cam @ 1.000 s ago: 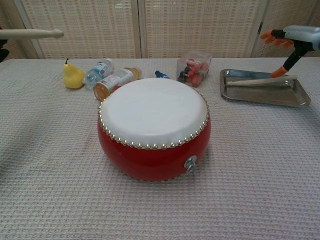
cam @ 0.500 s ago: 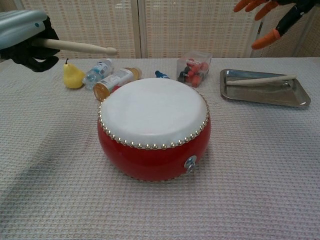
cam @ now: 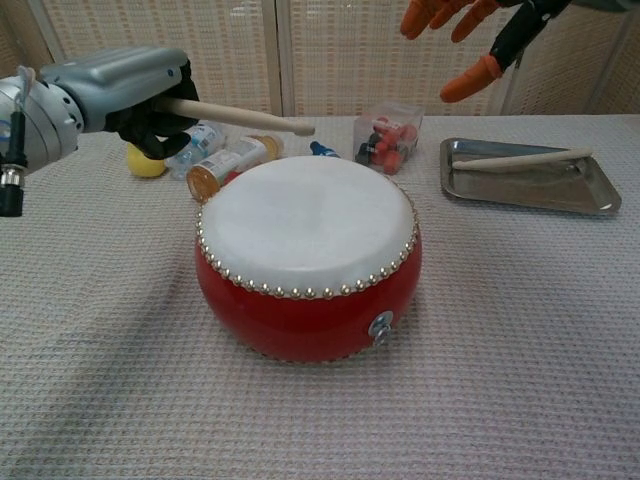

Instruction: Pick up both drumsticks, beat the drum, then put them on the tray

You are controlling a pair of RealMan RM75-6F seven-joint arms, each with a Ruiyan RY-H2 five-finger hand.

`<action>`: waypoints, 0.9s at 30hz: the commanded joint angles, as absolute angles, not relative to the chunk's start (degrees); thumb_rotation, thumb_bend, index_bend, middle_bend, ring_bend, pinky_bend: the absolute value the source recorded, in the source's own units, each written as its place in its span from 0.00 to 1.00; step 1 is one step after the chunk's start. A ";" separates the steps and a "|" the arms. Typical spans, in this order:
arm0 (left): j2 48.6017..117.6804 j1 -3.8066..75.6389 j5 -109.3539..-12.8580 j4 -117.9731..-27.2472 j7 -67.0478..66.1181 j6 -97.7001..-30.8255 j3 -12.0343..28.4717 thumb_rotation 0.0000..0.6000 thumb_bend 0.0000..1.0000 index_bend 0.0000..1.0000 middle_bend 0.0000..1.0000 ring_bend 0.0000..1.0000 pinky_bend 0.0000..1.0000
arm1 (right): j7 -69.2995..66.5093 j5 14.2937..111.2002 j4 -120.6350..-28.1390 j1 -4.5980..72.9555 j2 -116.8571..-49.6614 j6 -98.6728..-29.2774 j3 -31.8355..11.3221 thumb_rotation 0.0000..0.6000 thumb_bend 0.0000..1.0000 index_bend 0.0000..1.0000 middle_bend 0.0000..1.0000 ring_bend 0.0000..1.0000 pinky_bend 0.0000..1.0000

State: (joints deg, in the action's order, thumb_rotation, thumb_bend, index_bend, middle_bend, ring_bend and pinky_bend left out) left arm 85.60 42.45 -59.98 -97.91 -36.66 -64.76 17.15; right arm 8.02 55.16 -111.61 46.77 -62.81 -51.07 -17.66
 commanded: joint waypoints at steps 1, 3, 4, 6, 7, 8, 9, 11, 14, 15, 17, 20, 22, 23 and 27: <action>86.60 43.61 -57.52 -98.22 -37.47 -64.64 17.75 1.00 0.86 1.00 1.00 1.00 1.00 | 15.97 47.69 -114.64 51.05 -67.60 -54.93 -17.04 1.00 0.10 0.36 0.23 0.15 0.20; 87.10 44.22 -56.19 -98.43 -38.08 -64.68 17.85 1.00 0.86 1.00 1.00 1.00 1.00 | 18.57 45.00 -115.23 52.56 -69.50 -56.53 -17.10 1.00 0.10 0.38 0.24 0.15 0.20; 87.32 44.48 -55.70 -98.45 -38.33 -64.79 17.91 1.00 0.85 1.00 1.00 1.00 1.00 | 19.44 44.00 -115.44 53.11 -70.20 -57.17 -17.16 1.00 0.10 0.39 0.24 0.16 0.20; 87.46 44.65 -55.44 -98.44 -38.52 -64.88 17.94 1.00 0.85 1.00 1.00 1.00 1.00 | 19.97 43.43 -115.52 53.45 -70.67 -57.59 -17.21 1.00 0.10 0.40 0.24 0.16 0.20; 87.51 44.72 -55.32 -98.44 -38.61 -64.94 17.94 1.00 0.85 1.00 1.00 1.00 1.00 | 20.22 43.16 -115.54 53.59 -70.84 -57.82 -17.22 1.00 0.10 0.40 0.25 0.16 0.20; 87.57 44.80 -55.21 -98.44 -38.68 -64.99 17.95 1.00 0.85 1.00 1.00 1.00 1.00 | 20.46 42.92 -115.58 53.74 -71.05 -58.02 -17.24 1.00 0.10 0.41 0.25 0.16 0.20; 87.86 45.06 -54.89 -98.38 -38.89 -65.20 18.03 1.00 0.85 1.00 1.00 1.00 1.00 | 21.25 42.32 -115.61 54.26 -71.76 -58.58 -17.28 1.00 0.10 0.42 0.25 0.17 0.20; 88.82 45.92 -53.53 -98.18 -39.66 -65.30 18.24 1.00 0.85 1.00 1.00 1.00 1.00 | 23.68 41.33 -114.54 55.99 -74.70 -60.11 -17.24 1.00 0.10 0.45 0.26 0.17 0.20; 89.68 46.94 -51.60 -98.16 -41.32 -66.03 18.47 1.00 0.85 1.00 1.00 1.00 1.00 | 26.14 40.45 -112.98 57.36 -78.20 -62.89 -17.19 1.00 0.10 0.49 0.28 0.19 0.21; 89.84 47.18 -51.16 -98.26 -41.76 -66.28 18.49 1.00 0.85 1.00 1.00 1.00 1.00 | 26.91 40.43 -112.55 57.67 -79.00 -63.57 -17.05 1.00 0.10 0.50 0.28 0.19 0.21; 89.98 47.78 -50.01 -98.74 -43.44 -66.96 18.36 1.00 0.84 1.00 1.00 1.00 1.00 | 28.24 39.86 -111.68 58.31 -80.62 -64.60 -16.91 1.00 0.10 0.51 0.29 0.19 0.21; 90.51 48.52 -49.51 -99.25 -44.69 -68.03 18.24 1.00 0.84 1.00 1.00 1.00 1.00 | 29.23 38.91 -110.41 59.02 -82.32 -65.41 -17.19 1.00 0.10 0.52 0.29 0.19 0.21; 90.83 48.83 -49.52 -99.39 -45.20 -68.66 18.01 1.00 0.84 1.00 1.00 1.00 1.00 | 29.64 38.60 -109.44 59.32 -83.20 -65.84 -17.35 1.00 0.10 0.52 0.29 0.19 0.21; 91.04 49.03 -49.59 -99.39 -45.58 -69.04 17.81 1.00 0.84 1.00 1.00 1.00 1.00 | 29.60 38.36 -108.90 59.43 -83.73 -66.04 -17.57 1.00 0.10 0.52 0.29 0.19 0.21; 91.70 49.69 -49.61 -99.28 -46.44 -69.80 17.32 1.00 0.84 1.00 1.00 1.00 1.00 | 29.40 37.71 -107.17 59.80 -84.98 -65.99 -18.24 1.00 0.11 0.53 0.29 0.20 0.21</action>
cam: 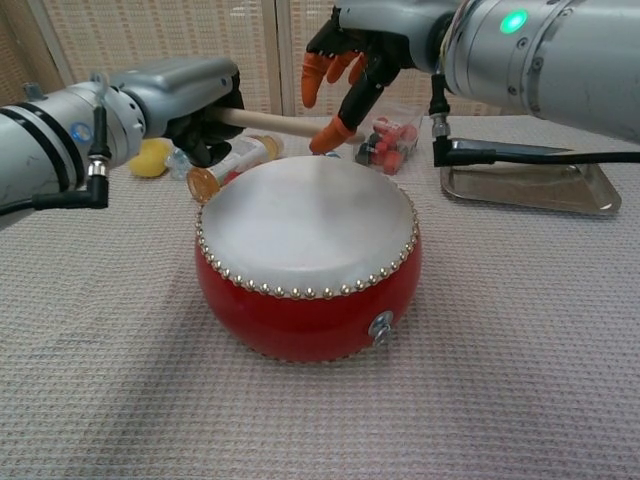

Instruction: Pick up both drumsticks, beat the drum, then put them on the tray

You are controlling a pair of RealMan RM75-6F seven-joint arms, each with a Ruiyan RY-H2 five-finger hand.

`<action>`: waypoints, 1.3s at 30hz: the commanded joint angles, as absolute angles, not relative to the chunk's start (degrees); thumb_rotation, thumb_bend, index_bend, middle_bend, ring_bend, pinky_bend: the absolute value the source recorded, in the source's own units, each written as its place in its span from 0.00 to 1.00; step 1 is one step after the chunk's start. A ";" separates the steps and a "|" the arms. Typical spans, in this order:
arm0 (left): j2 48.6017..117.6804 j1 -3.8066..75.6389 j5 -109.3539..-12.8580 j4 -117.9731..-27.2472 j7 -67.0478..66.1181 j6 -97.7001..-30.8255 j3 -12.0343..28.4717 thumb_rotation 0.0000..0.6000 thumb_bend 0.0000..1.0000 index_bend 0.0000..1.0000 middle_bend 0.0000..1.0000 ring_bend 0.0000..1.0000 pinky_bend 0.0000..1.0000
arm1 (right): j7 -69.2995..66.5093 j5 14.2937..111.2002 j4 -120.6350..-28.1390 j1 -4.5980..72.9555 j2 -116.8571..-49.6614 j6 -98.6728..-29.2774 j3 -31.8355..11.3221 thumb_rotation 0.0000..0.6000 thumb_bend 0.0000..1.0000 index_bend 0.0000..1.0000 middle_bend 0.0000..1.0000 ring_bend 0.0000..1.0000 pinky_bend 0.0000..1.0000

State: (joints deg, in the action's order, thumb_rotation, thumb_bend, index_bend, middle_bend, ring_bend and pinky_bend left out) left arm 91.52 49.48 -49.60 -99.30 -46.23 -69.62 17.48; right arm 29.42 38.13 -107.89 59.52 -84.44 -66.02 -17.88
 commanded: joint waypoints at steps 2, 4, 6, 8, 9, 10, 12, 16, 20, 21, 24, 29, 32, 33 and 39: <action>92.01 49.98 -49.64 -99.15 -46.77 -70.16 17.10 1.00 0.84 1.00 1.00 1.00 1.00 | 29.28 37.11 -106.60 60.04 -85.43 -65.68 -18.67 1.00 0.12 0.54 0.30 0.20 0.21; 92.27 50.20 -49.55 -99.02 -47.00 -70.40 16.96 1.00 0.84 1.00 1.00 1.00 1.00 | 29.31 36.56 -106.34 60.24 -85.69 -65.33 -18.87 1.00 0.13 0.54 0.30 0.20 0.21; 92.47 50.47 -49.40 -98.86 -47.26 -70.62 16.86 1.00 0.84 1.00 1.00 1.00 1.00 | 29.43 36.06 -106.19 60.43 -85.95 -65.05 -19.00 1.00 0.14 0.54 0.30 0.20 0.21; 92.61 50.65 -49.38 -98.76 -47.47 -70.84 16.74 1.00 0.84 1.00 1.00 1.00 1.00 | 29.69 35.68 -106.08 60.62 -86.17 -64.91 -19.01 1.00 0.16 0.54 0.30 0.20 0.21; 92.66 50.74 -49.43 -98.75 -47.56 -70.99 16.65 1.00 0.84 1.00 1.00 1.00 1.00 | 29.73 35.52 -106.04 60.71 -86.33 -64.80 -19.06 1.00 0.17 0.54 0.30 0.20 0.21; 92.71 50.80 -49.45 -98.76 -47.60 -71.08 16.59 1.00 0.84 1.00 1.00 1.00 1.00 | 29.77 35.40 -106.02 60.78 -86.44 -64.72 -19.07 1.00 0.18 0.54 0.30 0.20 0.21; 92.75 50.94 -49.42 -98.83 -47.66 -71.19 16.46 1.00 0.84 1.00 1.00 1.00 1.00 | 30.01 35.13 -106.00 60.98 -86.64 -64.57 -19.07 1.00 0.19 0.54 0.30 0.20 0.21; 92.81 51.15 -49.49 -98.99 -47.88 -71.51 16.19 1.00 0.84 1.00 1.00 1.00 1.00 | 30.17 34.83 -106.11 61.20 -86.85 -64.25 -19.08 1.00 0.23 0.54 0.31 0.21 0.21; 92.82 51.31 -49.51 -99.08 -48.00 -71.76 15.94 1.00 0.84 1.00 1.00 1.00 1.00 | 30.28 34.64 -106.16 61.26 -86.86 -64.22 -19.07 1.00 0.26 0.54 0.31 0.21 0.21; 92.83 51.32 -49.52 -99.02 -48.01 -71.82 15.87 1.00 0.84 1.00 1.00 1.00 1.00 | 30.29 34.61 -106.19 61.27 -86.86 -64.24 -19.09 1.00 0.27 0.54 0.31 0.21 0.21; 92.86 51.39 -49.51 -98.97 -47.93 -71.93 15.75 1.00 0.84 1.00 1.00 1.00 1.00 | 30.16 34.58 -106.37 61.27 -86.82 -64.22 -19.20 1.00 0.29 0.55 0.32 0.21 0.21; 92.82 51.46 -49.93 -99.15 -47.96 -72.31 15.44 1.00 0.84 1.00 1.00 1.00 1.00 | 30.31 34.66 -106.29 61.43 -87.01 -64.07 -19.06 1.00 0.32 0.55 0.34 0.22 0.21; 92.80 51.50 -50.03 -99.16 -48.00 -72.44 15.32 1.00 0.84 1.00 1.00 1.00 1.00 | 30.28 34.68 -106.17 61.48 -87.23 -63.97 -18.93 1.00 0.33 0.55 0.35 0.23 0.21; 92.82 51.53 -50.04 -99.12 -48.03 -72.47 15.29 1.00 0.84 1.00 1.00 1.00 1.00 | 30.13 34.83 -106.13 61.45 -87.31 -63.98 -18.96 1.00 0.34 0.55 0.35 0.23 0.21; 92.93 51.75 -50.20 -98.96 -48.13 -72.62 15.24 1.00 0.84 1.00 1.00 1.00 1.00 | 29.73 35.34 -105.66 61.36 -87.56 -63.80 -18.83 1.00 0.38 0.58 0.37 0.24 0.21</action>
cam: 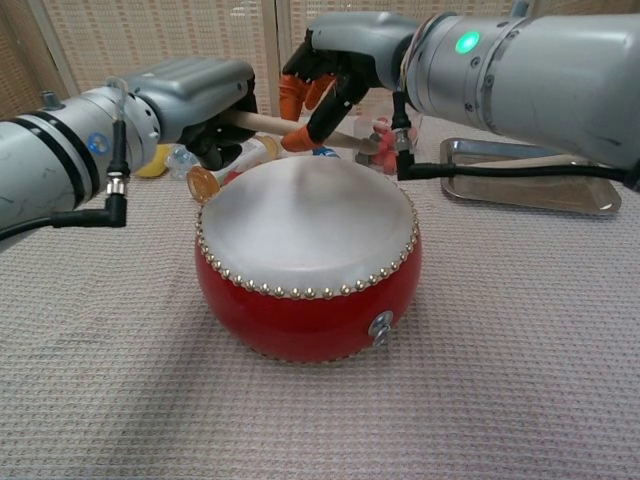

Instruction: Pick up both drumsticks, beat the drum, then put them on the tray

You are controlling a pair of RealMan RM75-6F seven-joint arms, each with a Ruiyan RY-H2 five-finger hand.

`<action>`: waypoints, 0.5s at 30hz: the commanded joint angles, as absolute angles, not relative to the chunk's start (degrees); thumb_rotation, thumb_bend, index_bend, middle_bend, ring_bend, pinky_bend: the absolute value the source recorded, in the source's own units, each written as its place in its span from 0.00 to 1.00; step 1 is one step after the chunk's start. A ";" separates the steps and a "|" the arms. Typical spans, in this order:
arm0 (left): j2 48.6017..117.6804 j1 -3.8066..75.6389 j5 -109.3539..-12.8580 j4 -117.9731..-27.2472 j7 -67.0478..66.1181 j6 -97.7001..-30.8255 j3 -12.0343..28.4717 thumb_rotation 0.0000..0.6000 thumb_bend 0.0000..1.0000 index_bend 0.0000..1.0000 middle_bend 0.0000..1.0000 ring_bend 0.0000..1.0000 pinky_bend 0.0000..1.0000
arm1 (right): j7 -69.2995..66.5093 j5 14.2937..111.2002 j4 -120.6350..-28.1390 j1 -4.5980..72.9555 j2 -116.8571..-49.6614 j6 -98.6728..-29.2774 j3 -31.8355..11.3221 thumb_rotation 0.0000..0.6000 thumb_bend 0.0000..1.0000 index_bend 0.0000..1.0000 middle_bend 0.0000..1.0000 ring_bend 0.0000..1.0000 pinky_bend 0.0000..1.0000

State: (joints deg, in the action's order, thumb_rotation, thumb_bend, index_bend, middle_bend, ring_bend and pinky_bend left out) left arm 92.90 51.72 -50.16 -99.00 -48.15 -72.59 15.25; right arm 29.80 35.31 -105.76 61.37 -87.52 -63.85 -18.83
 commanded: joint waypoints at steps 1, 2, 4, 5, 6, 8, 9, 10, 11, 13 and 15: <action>92.98 51.77 -50.17 -98.90 -48.09 -72.60 15.23 1.00 0.84 1.00 1.00 1.00 1.00 | 29.64 35.37 -105.57 61.35 -87.59 -63.74 -18.86 1.00 0.38 0.58 0.37 0.24 0.21; 93.00 51.82 -50.08 -98.82 -48.12 -72.50 15.19 1.00 0.84 1.00 1.00 1.00 1.00 | 29.49 35.42 -105.44 61.34 -87.62 -63.66 -18.91 1.00 0.39 0.58 0.38 0.25 0.21; 93.03 51.90 -50.09 -98.65 -48.24 -72.47 15.10 1.00 0.84 1.00 1.00 1.00 1.00 | 29.29 35.63 -105.37 61.30 -87.64 -63.54 -18.93 1.00 0.41 0.59 0.38 0.25 0.21; 93.05 51.94 -50.15 -98.53 -48.36 -72.50 15.00 1.00 0.84 1.00 1.00 0.99 1.00 | 29.13 35.87 -105.32 61.25 -87.70 -63.56 -18.94 1.00 0.42 0.60 0.39 0.26 0.21; 93.07 51.97 -50.19 -98.44 -48.46 -72.52 14.93 1.00 0.84 1.00 1.00 0.99 1.00 | 29.08 36.01 -105.26 61.22 -87.74 -63.56 -18.88 1.00 0.43 0.60 0.39 0.26 0.21; 93.10 52.05 -50.37 -98.28 -48.65 -72.59 14.82 1.00 0.84 1.00 1.00 0.98 1.00 | 29.04 36.05 -105.12 61.23 -87.86 -63.53 -18.88 1.00 0.46 0.62 0.40 0.27 0.21; 93.10 52.06 -50.44 -98.22 -48.72 -72.62 14.75 1.00 0.84 1.00 1.00 0.98 1.00 | 29.02 35.99 -105.08 61.24 -87.92 -63.53 -18.92 1.00 0.48 0.63 0.41 0.28 0.21; 93.12 52.06 -50.55 -98.16 -48.79 -72.68 14.66 1.00 0.84 1.00 1.00 0.97 1.00 | 28.97 35.93 -105.04 61.25 -87.99 -63.56 -18.98 1.00 0.50 0.63 0.41 0.28 0.21; 93.11 52.05 -50.72 -98.08 -48.87 -72.79 14.56 1.00 0.84 0.99 1.00 0.97 1.00 | 28.93 35.94 -104.98 61.26 -88.09 -63.64 -19.05 1.00 0.51 0.64 0.42 0.29 0.21; 93.08 52.02 -50.96 -97.95 -49.02 -72.90 14.35 1.00 0.84 0.98 1.00 0.96 1.00 | 28.95 35.86 -104.85 61.27 -88.22 -63.72 -19.08 1.00 0.54 0.66 0.43 0.30 0.21; 93.00 51.96 -51.17 -97.81 -49.13 -72.96 14.14 1.00 0.84 0.95 1.00 0.95 1.00 | 28.91 35.82 -104.72 61.27 -88.37 -63.74 -19.10 1.00 0.55 0.68 0.44 0.32 0.21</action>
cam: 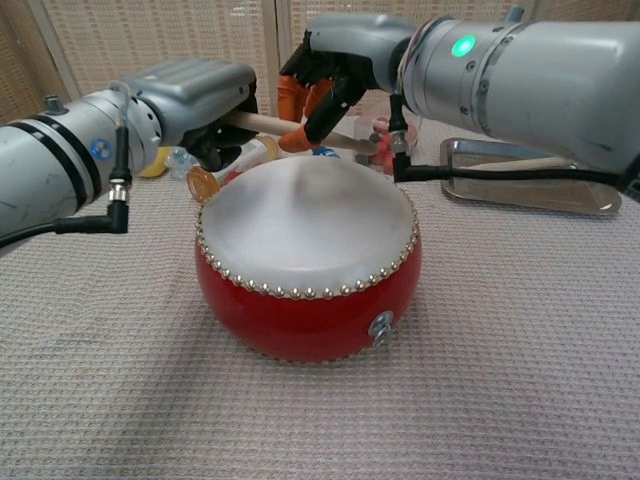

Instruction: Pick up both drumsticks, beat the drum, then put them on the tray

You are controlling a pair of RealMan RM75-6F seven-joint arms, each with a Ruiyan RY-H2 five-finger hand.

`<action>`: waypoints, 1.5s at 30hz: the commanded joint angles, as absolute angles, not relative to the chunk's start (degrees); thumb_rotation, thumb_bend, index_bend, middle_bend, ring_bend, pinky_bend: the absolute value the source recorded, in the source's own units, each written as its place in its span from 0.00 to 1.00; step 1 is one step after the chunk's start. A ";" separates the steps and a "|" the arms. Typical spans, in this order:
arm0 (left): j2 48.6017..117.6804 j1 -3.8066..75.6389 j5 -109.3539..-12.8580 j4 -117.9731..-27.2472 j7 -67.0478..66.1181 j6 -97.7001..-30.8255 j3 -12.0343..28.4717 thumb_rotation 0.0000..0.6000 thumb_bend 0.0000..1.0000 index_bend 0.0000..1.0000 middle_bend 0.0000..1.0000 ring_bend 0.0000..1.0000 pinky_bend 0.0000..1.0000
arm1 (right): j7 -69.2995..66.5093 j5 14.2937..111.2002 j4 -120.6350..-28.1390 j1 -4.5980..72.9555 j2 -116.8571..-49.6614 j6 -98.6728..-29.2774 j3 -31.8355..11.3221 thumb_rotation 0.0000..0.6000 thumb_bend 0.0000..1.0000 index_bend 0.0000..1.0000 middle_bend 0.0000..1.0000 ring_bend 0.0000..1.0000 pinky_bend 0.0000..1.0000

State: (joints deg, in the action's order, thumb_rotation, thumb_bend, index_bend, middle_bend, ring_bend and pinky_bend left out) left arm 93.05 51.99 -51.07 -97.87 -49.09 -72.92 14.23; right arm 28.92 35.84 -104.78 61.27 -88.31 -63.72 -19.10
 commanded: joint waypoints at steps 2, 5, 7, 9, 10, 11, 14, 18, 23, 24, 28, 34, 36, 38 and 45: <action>92.95 51.87 -51.42 -97.77 -49.15 -73.14 14.05 1.00 0.84 0.93 0.99 0.94 1.00 | 28.75 36.01 -104.51 61.23 -88.63 -63.93 -19.19 1.00 0.56 0.70 0.46 0.33 0.22; 93.02 51.79 -52.28 -97.68 -49.28 -73.72 13.90 1.00 0.83 0.89 0.96 0.92 1.00 | 28.66 36.19 -104.22 61.18 -88.89 -64.01 -19.17 1.00 0.56 0.73 0.47 0.35 0.22; 93.09 51.70 -52.95 -97.68 -49.31 -74.13 13.77 1.00 0.82 0.86 0.93 0.90 1.00 | 28.60 36.25 -104.13 61.13 -89.00 -64.06 -19.20 1.00 0.56 0.73 0.48 0.36 0.22; 93.17 51.59 -53.61 -97.68 -49.59 -74.69 13.64 1.00 0.80 0.81 0.88 0.87 1.00 | 28.53 36.39 -104.06 61.06 -89.13 -64.25 -19.27 1.00 0.56 0.74 0.48 0.37 0.22; 93.28 51.58 -53.97 -97.63 -49.69 -74.97 13.67 1.00 0.79 0.80 0.87 0.86 1.00 | 28.58 36.43 -104.02 61.04 -89.16 -64.37 -19.32 1.00 0.56 0.74 0.48 0.37 0.22; 93.36 51.56 -54.22 -97.55 -49.78 -75.16 13.66 1.00 0.76 0.76 0.85 0.84 1.00 | 28.62 36.45 -103.97 61.04 -89.21 -64.49 -19.38 1.00 0.56 0.74 0.48 0.38 0.22; 93.60 51.43 -55.00 -97.57 -50.24 -75.77 13.46 1.00 0.70 0.68 0.79 0.78 1.00 | 28.73 36.37 -103.78 60.97 -89.43 -64.93 -19.56 1.00 0.57 0.74 0.48 0.39 0.22; 93.88 51.37 -55.63 -97.45 -51.53 -76.54 13.31 1.00 0.61 0.58 0.70 0.71 1.00 | 28.70 36.45 -103.21 60.89 -89.83 -65.39 -19.82 1.00 0.58 0.75 0.49 0.41 0.22; 94.24 51.49 -55.65 -97.24 -54.14 -77.25 13.16 1.00 0.55 0.47 0.60 0.61 0.93 | 28.40 36.71 -102.98 60.75 -90.03 -65.59 -20.33 1.00 0.59 0.76 0.50 0.44 0.23; 94.33 51.48 -55.52 -97.27 -54.35 -77.26 13.19 1.00 0.53 0.45 0.57 0.58 0.88 | 28.30 36.85 -103.01 60.72 -90.05 -65.63 -20.43 1.00 0.59 0.77 0.50 0.44 0.23; 94.64 51.53 -55.60 -96.97 -55.10 -77.26 13.18 1.00 0.50 0.38 0.51 0.51 0.76 | 27.95 37.50 -102.82 60.51 -90.28 -65.91 -20.62 1.00 0.60 0.78 0.51 0.45 0.26; 94.89 51.53 -55.74 -96.58 -55.85 -77.25 13.33 1.00 0.48 0.32 0.43 0.43 0.66 | 27.17 38.45 -102.03 60.01 -90.83 -66.23 -20.75 1.00 0.61 0.80 0.52 0.48 0.32; 94.87 51.50 -55.81 -96.48 -56.05 -77.23 13.31 1.00 0.48 0.29 0.40 0.40 0.64 | 26.82 38.76 -101.89 59.82 -90.96 -66.23 -20.81 1.00 0.61 0.81 0.53 0.49 0.33; 94.81 51.43 -55.69 -96.44 -56.34 -77.19 13.29 1.00 0.47 0.27 0.38 0.38 0.62 | 26.29 39.40 -101.71 59.58 -91.10 -66.28 -20.90 1.00 0.62 0.81 0.53 0.50 0.34; 94.36 51.09 -54.89 -96.43 -56.35 -76.88 13.63 1.00 0.42 0.13 0.25 0.23 0.42 | 25.60 39.98 -101.83 58.87 -90.81 -66.17 -21.15 1.00 0.62 0.82 0.54 0.51 0.35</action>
